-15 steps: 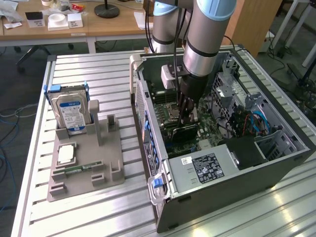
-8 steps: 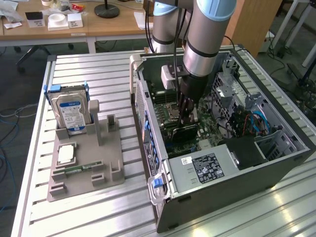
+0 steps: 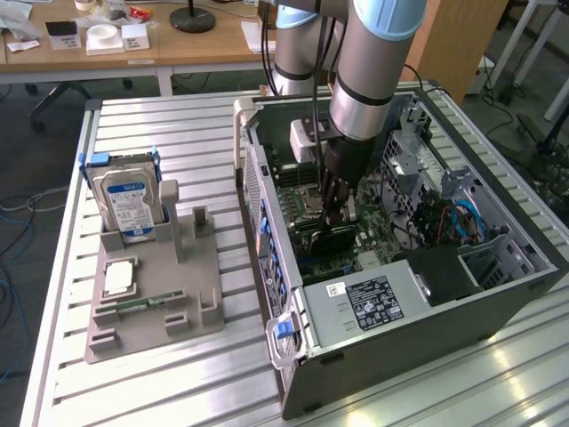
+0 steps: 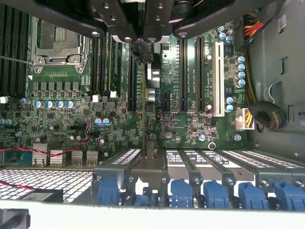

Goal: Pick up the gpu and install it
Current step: 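Press down on the gpu until it lock into place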

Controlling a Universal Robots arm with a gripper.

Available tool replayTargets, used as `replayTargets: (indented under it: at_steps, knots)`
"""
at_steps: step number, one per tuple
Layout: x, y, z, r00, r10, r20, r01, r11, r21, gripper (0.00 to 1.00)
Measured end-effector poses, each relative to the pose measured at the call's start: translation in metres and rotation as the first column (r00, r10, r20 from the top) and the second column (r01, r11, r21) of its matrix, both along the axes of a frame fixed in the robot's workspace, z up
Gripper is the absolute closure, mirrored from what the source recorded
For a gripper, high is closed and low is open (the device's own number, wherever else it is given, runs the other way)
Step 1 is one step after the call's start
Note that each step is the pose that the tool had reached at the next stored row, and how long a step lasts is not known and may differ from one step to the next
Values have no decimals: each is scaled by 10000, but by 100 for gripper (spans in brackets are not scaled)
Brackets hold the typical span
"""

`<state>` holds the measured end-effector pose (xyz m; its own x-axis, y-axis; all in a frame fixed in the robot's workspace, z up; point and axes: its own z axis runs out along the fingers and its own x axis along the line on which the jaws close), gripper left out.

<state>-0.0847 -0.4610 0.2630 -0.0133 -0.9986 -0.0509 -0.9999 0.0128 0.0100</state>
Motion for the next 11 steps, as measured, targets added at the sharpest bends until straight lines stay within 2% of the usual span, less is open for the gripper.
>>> replayTargets:
  at_steps: [11]
  knots:
    - [0,0,-12,10000,-1,0,1,10000,1,89]
